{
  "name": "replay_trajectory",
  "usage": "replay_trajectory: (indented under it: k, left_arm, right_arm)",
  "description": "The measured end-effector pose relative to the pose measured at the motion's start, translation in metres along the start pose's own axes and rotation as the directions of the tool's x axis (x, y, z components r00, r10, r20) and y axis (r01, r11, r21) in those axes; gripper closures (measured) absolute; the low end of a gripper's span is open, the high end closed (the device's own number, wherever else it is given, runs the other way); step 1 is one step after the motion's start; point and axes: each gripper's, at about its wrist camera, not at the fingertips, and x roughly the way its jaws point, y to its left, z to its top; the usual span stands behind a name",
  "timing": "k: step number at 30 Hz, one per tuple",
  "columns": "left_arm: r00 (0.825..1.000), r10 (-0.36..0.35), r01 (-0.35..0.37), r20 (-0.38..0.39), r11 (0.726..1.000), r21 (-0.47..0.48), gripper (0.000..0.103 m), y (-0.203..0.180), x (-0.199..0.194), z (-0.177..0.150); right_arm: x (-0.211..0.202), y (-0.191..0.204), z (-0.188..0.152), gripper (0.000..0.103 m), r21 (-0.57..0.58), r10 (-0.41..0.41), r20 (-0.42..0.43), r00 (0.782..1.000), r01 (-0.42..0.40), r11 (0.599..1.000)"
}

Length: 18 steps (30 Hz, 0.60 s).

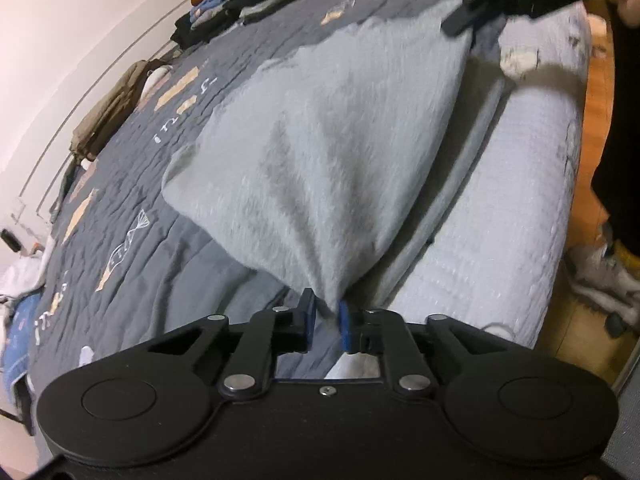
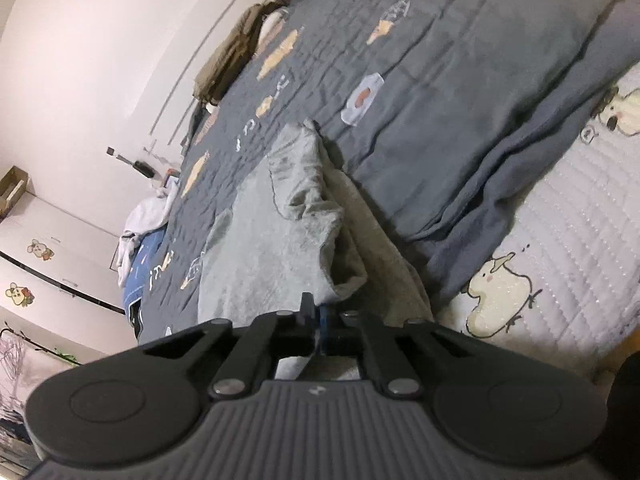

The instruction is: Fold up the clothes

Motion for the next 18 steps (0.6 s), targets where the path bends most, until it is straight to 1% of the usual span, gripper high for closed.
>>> replay_trajectory:
  k: [1, 3, 5, 8, 10, 12, 13, 14, 16, 17, 18]
  left_arm:
    - [1.000, 0.007, -0.007, -0.001, 1.000, 0.009, 0.085, -0.001, 0.000, -0.001]
    - [1.000, 0.013, -0.013, 0.001, 1.000, 0.020, 0.085, -0.002, 0.000, -0.001]
    - [1.000, 0.005, -0.005, 0.000, 1.000, 0.013, 0.085, 0.000, -0.001, -0.001]
    - [1.000, -0.022, 0.022, -0.001, 1.000, -0.002, 0.094, 0.005, -0.004, -0.002]
    - [0.999, -0.035, 0.035, 0.004, 0.999, -0.003, 0.097, 0.007, -0.007, -0.003]
    - [0.999, -0.037, 0.037, 0.012, 0.999, 0.009, 0.097, 0.006, -0.012, -0.003]
    - [0.999, -0.033, 0.033, 0.009, 0.999, 0.013, 0.093, 0.005, -0.012, -0.003]
    - [0.999, -0.032, 0.032, -0.002, 0.999, 0.015, 0.093, 0.005, -0.010, -0.003]
    - [0.999, -0.050, 0.050, -0.018, 0.999, 0.002, 0.091, 0.007, -0.007, -0.003]
    - [0.998, -0.060, 0.060, -0.007, 0.998, -0.021, 0.091, 0.011, -0.010, -0.003]
    - [0.996, -0.084, 0.085, 0.016, 0.994, -0.065, 0.090, 0.017, -0.016, -0.001]
  right_arm:
    - [-0.003, 0.000, 0.000, 0.101, 0.003, 0.006, 0.004, 1.000, -0.006, 1.000]
    - [-0.007, 0.000, 0.000, 0.101, 0.007, 0.015, 0.007, 1.000, -0.015, 1.000]
    - [-0.006, -0.005, -0.001, 0.101, 0.020, -0.007, -0.011, 1.000, 0.008, 1.000]
    - [0.000, -0.011, -0.003, 0.101, 0.026, -0.059, -0.044, 0.997, 0.060, 0.998]
    - [-0.001, -0.011, -0.003, 0.101, 0.019, -0.075, -0.040, 0.996, 0.076, 0.997]
    - [-0.003, -0.009, -0.003, 0.101, 0.005, -0.084, -0.034, 0.996, 0.084, 0.996]
    - [-0.001, -0.008, -0.004, 0.101, -0.009, -0.099, -0.047, 0.994, 0.098, 0.995]
    - [0.003, -0.007, -0.005, 0.101, -0.030, -0.117, -0.069, 0.991, 0.115, 0.993]
    - [0.012, -0.006, -0.009, 0.099, -0.068, -0.187, -0.099, 0.977, 0.181, 0.981]
    - [0.015, -0.005, -0.010, 0.099, -0.084, -0.212, -0.112, 0.971, 0.203, 0.975]
    - [0.017, -0.004, -0.011, 0.097, -0.099, -0.229, -0.125, 0.965, 0.218, 0.971]
